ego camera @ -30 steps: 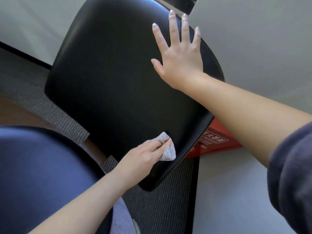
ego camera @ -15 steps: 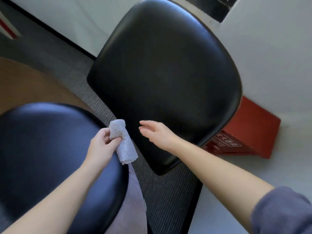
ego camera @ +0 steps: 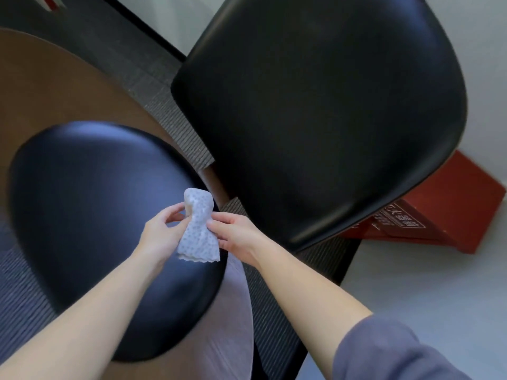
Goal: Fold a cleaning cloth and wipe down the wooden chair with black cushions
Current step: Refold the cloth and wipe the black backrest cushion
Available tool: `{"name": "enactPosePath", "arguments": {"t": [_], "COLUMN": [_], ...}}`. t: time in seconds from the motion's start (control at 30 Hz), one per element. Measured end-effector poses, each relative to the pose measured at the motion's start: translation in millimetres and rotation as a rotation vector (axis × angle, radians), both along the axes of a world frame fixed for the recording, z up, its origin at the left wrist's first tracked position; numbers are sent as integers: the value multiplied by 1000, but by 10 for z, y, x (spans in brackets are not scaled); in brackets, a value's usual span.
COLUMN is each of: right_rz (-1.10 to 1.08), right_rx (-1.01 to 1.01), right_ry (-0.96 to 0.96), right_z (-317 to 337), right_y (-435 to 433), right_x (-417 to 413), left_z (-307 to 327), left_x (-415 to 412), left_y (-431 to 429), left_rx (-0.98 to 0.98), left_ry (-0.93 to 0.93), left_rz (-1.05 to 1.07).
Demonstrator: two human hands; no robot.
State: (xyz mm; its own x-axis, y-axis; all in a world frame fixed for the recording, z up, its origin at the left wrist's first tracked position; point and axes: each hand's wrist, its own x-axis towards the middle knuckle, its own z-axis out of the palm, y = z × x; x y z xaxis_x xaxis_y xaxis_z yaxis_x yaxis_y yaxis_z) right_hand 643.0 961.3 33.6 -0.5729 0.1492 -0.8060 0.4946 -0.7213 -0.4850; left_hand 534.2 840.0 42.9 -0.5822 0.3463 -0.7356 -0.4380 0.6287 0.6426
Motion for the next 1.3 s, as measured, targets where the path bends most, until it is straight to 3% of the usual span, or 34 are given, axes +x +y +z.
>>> {"name": "enactPosePath", "arguments": {"t": [0.17,0.27,0.33,0.47,0.6,0.77,0.97,1.07,1.13,1.23,1.3], "right_rz": [8,-55,-12,257,621,528,794,614,646,899,939], "right_rx": [-75,-68,190,919,1197,1265,1218,1408,1411,1293,1301], "right_ry": [6,3,-92,-372,-382,-269,28,-292,-552,-646,-658], "right_z": [-115,-142,-209,-601,-1116,-1353,-1015,-1036,-1083,-1162,-1164], "right_y": [-274,-430,-508,-597,-804,-1272,-1351,-1079,-973,-1161,-1423], "right_x": [41,33,21,56,222,419,777,943,1020,1052,1081], "left_z": [-110,-239,-346,-661,-971,-1043,-975,-944,-947,-978,-998], "left_x": [-66,-105,-154,-233,-176,-172,-105,-71,-74,-75,-55], "left_y": [-242,-441,-621,-1098,-1531,-1602,-1700,-1768,-1791,-1831,-1883], "left_rx": [-165,-249,-321,-524,-624,-583,-574,-572,-568,-565,-558], "left_ry": [-30,23,124,355,315,363,357,356,386,452,495], "left_rz": [-52,-210,-399,-1014,-1331,-1357,-1458,-1541,-1568,-1569,-1557]}}
